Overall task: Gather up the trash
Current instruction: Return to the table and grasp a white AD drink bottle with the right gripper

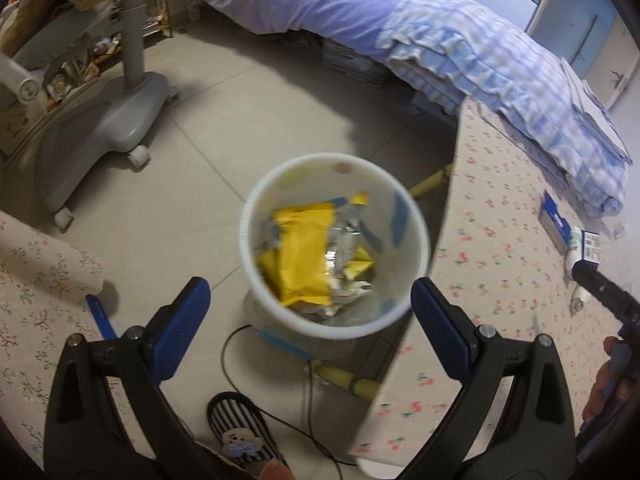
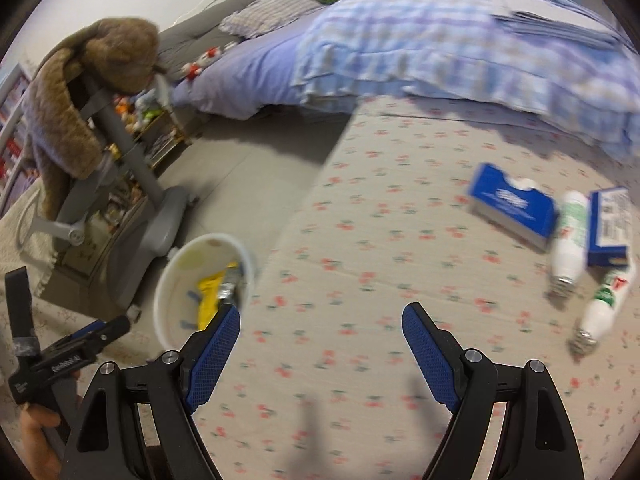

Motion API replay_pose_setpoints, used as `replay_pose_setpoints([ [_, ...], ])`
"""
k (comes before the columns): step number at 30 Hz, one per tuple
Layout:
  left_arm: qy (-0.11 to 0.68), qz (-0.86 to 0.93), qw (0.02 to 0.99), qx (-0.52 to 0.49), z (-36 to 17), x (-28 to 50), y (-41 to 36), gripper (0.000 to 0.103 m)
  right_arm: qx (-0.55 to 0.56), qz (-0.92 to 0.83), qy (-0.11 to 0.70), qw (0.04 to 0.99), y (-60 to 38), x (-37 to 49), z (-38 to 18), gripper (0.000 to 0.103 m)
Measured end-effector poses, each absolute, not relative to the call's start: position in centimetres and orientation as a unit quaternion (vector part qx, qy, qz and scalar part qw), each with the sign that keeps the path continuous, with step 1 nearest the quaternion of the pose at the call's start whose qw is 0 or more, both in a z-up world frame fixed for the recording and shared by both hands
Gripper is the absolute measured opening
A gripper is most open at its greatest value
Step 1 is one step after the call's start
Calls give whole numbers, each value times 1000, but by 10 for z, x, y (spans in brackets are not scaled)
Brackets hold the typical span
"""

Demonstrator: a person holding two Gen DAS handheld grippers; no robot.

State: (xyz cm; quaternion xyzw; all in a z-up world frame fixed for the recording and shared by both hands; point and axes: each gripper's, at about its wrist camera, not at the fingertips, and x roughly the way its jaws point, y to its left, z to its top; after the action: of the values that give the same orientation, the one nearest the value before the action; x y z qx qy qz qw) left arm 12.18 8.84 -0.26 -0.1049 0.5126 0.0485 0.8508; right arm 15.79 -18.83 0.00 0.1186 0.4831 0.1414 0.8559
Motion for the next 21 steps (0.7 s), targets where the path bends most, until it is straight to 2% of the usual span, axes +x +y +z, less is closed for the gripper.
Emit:
replay_pose_setpoints([
  [15, 525, -18, 849, -62, -5, 156, -30, 100, 151, 31, 486, 860, -342, 155, 3, 85],
  [21, 533, -44, 844, -44, -13, 174, -76, 100, 190, -43, 508, 839, -405, 164, -16, 85],
])
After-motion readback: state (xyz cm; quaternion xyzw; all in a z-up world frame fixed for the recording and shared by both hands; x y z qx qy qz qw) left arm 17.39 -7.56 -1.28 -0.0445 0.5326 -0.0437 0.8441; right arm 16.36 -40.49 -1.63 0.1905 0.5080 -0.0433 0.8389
